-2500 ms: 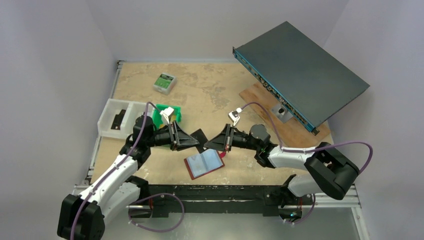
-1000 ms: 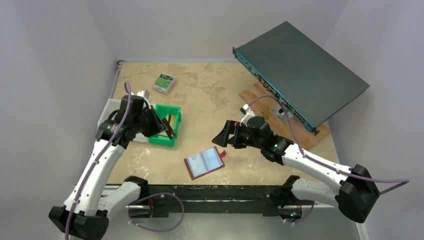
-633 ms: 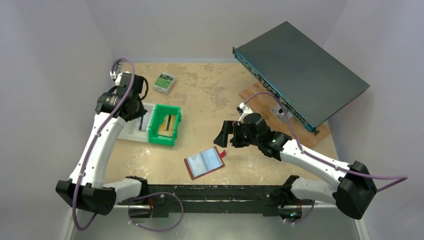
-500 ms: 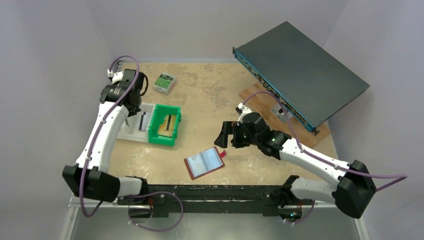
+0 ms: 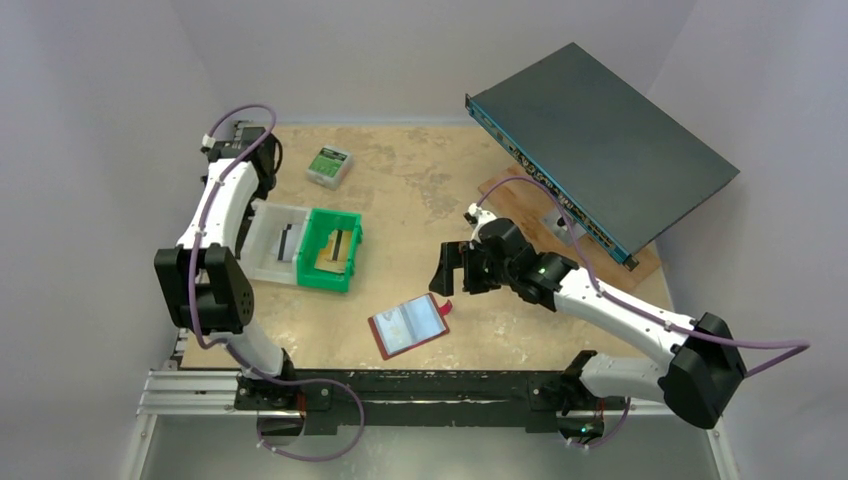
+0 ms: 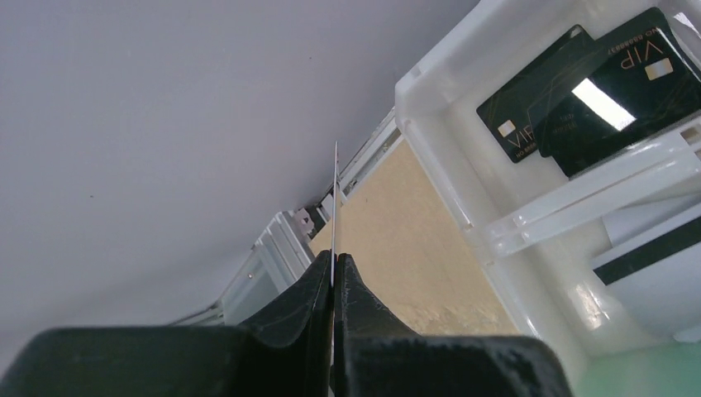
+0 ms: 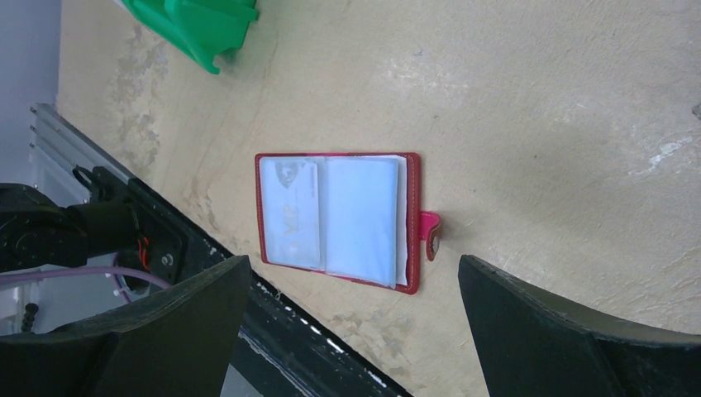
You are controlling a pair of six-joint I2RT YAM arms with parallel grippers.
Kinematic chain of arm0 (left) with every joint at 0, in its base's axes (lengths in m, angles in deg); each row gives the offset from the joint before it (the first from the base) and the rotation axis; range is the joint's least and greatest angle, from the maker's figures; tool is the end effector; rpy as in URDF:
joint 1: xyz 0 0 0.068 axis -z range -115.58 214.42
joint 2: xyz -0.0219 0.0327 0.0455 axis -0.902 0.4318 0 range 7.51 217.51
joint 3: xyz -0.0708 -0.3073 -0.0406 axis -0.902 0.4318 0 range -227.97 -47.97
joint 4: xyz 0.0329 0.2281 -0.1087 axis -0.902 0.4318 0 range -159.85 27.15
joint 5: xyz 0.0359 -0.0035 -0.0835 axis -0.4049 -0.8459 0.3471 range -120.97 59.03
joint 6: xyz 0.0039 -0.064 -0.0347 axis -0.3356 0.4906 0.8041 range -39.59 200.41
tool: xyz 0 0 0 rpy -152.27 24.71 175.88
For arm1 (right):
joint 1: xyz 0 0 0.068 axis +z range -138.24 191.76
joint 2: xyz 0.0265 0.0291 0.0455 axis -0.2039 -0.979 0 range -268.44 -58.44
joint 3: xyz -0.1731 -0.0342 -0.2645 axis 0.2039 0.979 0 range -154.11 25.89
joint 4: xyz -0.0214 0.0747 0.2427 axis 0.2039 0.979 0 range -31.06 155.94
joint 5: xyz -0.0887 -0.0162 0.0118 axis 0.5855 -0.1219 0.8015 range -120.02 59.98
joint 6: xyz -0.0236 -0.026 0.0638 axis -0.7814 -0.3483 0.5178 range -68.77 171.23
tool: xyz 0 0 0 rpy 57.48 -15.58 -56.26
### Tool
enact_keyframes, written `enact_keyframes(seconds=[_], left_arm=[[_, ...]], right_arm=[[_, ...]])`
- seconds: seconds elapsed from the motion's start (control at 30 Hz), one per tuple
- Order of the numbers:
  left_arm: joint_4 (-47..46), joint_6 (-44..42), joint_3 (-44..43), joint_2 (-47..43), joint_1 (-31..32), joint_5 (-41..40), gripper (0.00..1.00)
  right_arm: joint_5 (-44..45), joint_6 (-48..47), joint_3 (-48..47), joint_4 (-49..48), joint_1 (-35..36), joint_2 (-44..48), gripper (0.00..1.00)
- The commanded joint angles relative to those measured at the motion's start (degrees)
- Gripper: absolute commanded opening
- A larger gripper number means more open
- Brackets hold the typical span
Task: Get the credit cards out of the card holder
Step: Place the credit card in the storage box.
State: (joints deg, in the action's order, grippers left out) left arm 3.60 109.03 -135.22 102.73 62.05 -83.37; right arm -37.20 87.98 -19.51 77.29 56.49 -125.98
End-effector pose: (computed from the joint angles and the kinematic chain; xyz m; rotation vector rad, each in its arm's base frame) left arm 0.3065 0.0607 0.3394 -0.7715 2.4310 1.1779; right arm 0.1698 0.1787 0.2792 -0.2392 2.4198 0.8471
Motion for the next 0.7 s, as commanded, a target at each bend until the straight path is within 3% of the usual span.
enact_keyframes(seconds=[0.0,0.13,0.17,0.3,0.6,0.67], left_arm=[[0.67,-1.01,-4.37,3.41,-1.67,-3.09,0.00],[0.68,-1.35,-6.18,7.46,-3.25,-3.68,0.00],[-5.65,-7.50,-6.50,8.43,-3.35,5.95,0.00],[-7.37,-8.41,-8.98,13.07,-4.00,10.86,0.00],[-4.31,-6.67,-14.40,20.32,-5.29,12.56,0.00],[-4.05,-6.41,-14.34,20.46,-5.44,12.87,0.09]], right_arm=[[-0.94,-1.62,-3.73,0.54,0.19,-0.91,0.99],[-1.07,-1.75,-4.45,0.82,0.17,-2.49,0.99],[-1.01,-1.83,-4.51,0.87,0.18,-2.79,0.99],[-0.85,-1.99,-5.01,0.98,0.13,-3.44,0.99],[-0.27,-1.74,-4.92,1.14,0.14,-3.13,0.99],[-0.29,-1.70,-4.86,1.18,0.14,-3.18,0.99]])
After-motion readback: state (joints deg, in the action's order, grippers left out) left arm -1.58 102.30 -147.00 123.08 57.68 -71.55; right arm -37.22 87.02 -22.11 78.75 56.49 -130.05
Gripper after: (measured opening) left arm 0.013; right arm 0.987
